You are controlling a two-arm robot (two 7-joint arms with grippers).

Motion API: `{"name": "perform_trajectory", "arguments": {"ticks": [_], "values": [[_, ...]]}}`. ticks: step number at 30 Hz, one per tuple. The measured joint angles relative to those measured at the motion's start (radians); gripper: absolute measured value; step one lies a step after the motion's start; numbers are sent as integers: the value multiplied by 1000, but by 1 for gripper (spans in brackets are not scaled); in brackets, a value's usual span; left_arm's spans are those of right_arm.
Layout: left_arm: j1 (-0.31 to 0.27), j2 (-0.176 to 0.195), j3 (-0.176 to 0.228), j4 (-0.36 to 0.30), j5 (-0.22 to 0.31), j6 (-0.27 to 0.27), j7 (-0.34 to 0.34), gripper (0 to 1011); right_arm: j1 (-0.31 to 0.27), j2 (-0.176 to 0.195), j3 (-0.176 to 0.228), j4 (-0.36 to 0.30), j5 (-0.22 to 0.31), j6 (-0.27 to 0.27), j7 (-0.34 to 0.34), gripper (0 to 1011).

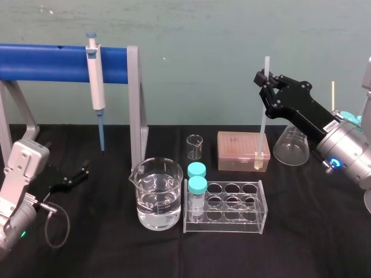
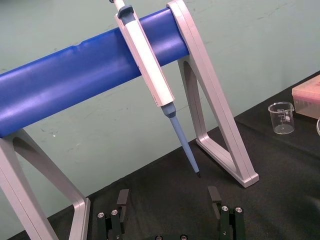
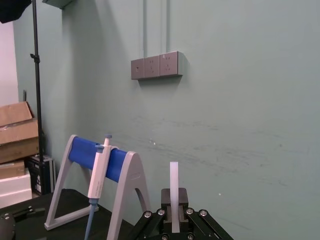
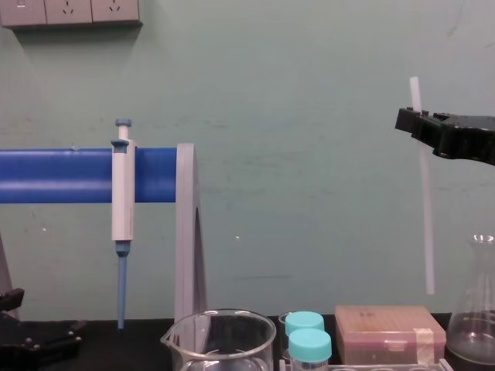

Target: Pick up the stirring rod with one hand, then place it down.

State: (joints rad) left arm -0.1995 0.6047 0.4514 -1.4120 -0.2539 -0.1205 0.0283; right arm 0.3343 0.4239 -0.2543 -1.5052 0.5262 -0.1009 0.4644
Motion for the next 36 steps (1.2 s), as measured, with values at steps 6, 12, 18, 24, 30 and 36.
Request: {"name": "perform_trajectory", "arguments": {"ticks": [6,12,18,24,30,36], "values": [[0,0,0,0,0,0,0,1000,0,1,-1,1,-5,0,-2,72],[0,0,0,0,0,0,0,1000,1,1,-2,3,-10,1,-5,72],[0,0,0,0,0,0,0,1000,1,0,-1,4,-12,1,-5,72],[0,0,0,0,0,0,0,1000,2,-1,-1,5,-13,0,-4,72],[0,0,0,0,0,0,0,1000,5,-4,-1,9,-13,0,-4,72],[0,0,0,0,0,0,0,1000,9,-6,-3,14,-13,0,-2,72]]}}
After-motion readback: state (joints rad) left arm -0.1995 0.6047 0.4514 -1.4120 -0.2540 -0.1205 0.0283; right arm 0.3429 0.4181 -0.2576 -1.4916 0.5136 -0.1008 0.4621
